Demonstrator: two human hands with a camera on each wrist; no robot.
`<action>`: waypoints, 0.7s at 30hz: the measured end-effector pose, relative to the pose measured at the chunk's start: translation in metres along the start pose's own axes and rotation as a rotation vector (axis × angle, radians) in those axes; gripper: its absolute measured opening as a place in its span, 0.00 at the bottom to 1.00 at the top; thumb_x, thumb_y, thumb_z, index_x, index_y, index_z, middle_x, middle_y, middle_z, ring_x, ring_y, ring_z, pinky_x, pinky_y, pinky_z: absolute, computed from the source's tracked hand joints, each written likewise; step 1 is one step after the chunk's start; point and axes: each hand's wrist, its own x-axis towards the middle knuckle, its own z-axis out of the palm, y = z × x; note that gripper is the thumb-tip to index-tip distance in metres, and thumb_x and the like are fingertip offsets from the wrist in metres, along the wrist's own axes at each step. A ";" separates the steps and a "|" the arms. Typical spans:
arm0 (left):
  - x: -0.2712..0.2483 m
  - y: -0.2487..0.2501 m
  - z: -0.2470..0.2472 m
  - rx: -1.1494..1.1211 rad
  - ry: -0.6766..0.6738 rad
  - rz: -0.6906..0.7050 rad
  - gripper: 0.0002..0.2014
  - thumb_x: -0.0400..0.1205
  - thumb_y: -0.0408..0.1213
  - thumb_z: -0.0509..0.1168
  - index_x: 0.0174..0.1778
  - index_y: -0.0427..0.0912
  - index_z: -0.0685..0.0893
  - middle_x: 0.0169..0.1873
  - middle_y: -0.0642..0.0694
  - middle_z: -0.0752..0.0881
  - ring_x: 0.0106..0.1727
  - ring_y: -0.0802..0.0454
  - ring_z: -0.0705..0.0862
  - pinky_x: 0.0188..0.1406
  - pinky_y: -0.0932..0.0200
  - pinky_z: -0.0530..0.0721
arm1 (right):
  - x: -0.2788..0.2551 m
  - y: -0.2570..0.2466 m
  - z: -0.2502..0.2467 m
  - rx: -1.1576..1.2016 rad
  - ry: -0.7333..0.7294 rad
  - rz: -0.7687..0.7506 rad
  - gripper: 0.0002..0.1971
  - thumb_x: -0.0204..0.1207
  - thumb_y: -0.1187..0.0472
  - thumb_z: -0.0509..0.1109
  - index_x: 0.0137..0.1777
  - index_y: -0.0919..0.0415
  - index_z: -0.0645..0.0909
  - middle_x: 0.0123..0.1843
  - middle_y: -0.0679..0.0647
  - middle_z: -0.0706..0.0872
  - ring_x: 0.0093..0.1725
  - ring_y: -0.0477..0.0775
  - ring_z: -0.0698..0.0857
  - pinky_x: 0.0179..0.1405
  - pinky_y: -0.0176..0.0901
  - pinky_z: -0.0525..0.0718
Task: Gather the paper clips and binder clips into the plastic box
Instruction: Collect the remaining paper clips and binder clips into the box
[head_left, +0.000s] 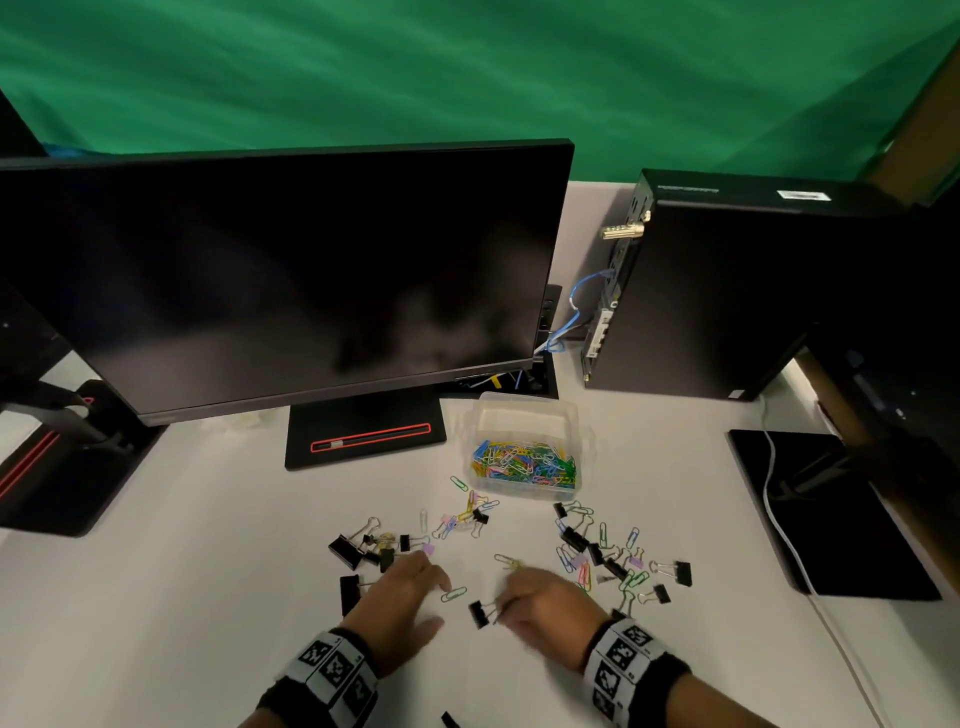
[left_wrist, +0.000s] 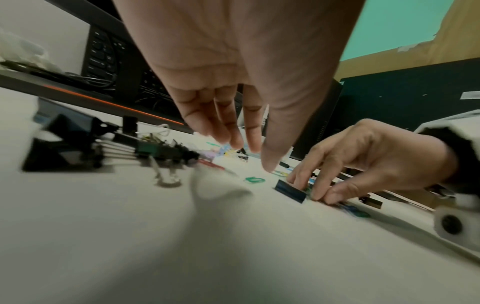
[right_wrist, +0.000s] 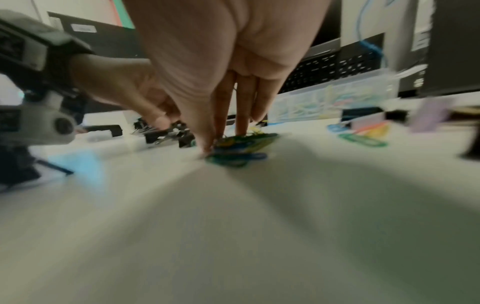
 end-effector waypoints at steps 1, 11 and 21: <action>0.002 0.004 0.001 0.005 -0.055 0.010 0.19 0.76 0.45 0.65 0.64 0.51 0.74 0.61 0.53 0.73 0.65 0.58 0.70 0.70 0.62 0.70 | -0.005 0.007 -0.006 0.057 -0.002 0.021 0.12 0.75 0.53 0.62 0.45 0.53 0.87 0.49 0.49 0.88 0.54 0.46 0.80 0.58 0.42 0.81; 0.032 0.043 0.022 0.062 -0.177 0.002 0.24 0.76 0.50 0.67 0.65 0.45 0.72 0.62 0.48 0.71 0.65 0.51 0.71 0.66 0.58 0.72 | -0.028 0.020 -0.036 0.110 -0.176 0.412 0.56 0.53 0.45 0.82 0.79 0.51 0.53 0.70 0.49 0.60 0.68 0.51 0.69 0.71 0.37 0.69; 0.019 0.018 0.003 0.081 -0.222 0.072 0.14 0.74 0.39 0.63 0.55 0.44 0.78 0.46 0.55 0.70 0.50 0.59 0.69 0.54 0.65 0.72 | 0.002 0.022 -0.022 0.286 -0.050 0.441 0.60 0.54 0.53 0.84 0.80 0.53 0.47 0.70 0.51 0.58 0.72 0.50 0.64 0.73 0.32 0.63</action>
